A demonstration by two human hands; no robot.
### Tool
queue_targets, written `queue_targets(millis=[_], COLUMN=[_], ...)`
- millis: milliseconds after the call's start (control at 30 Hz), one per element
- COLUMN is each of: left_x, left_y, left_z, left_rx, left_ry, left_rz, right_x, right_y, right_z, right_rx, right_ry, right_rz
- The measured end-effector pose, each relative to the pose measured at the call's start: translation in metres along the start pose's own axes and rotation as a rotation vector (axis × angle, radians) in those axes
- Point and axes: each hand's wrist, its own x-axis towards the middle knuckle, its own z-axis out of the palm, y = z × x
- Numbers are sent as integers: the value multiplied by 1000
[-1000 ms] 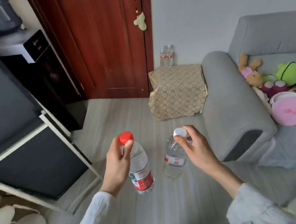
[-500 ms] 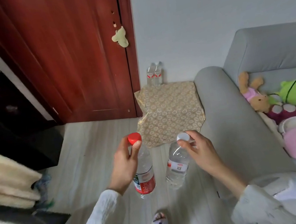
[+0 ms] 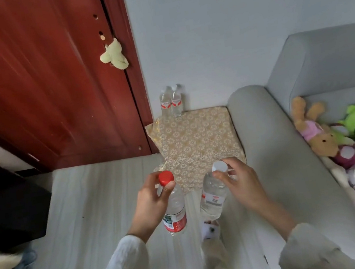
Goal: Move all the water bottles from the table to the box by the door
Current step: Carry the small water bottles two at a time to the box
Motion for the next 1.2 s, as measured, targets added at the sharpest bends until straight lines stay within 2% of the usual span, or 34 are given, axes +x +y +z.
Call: queue_targets(millis=[300, 467, 633, 833, 1000, 1200], left_x=[162, 239, 304, 385, 448, 522], left_y=[14, 18, 8, -14, -29, -46], left_z=[48, 67, 81, 100, 124, 157], left_rx=[120, 191, 268, 313, 273, 242], left_ry=[-29, -20, -178, -282, -288, -277], left_rz=[-82, -128, -133, -120, -152, -215], right_x=[167, 249, 315, 386, 436, 496], right_y=[46, 67, 95, 120, 153, 193], right_z=[-21, -25, -24, -8, 12, 35], right_rx=[-135, -292, -434, -429, -416, -298], right_ry=[-102, -155, -297, -355, -351, -433], right_rz=[-51, -79, -73, 62, 134, 163])
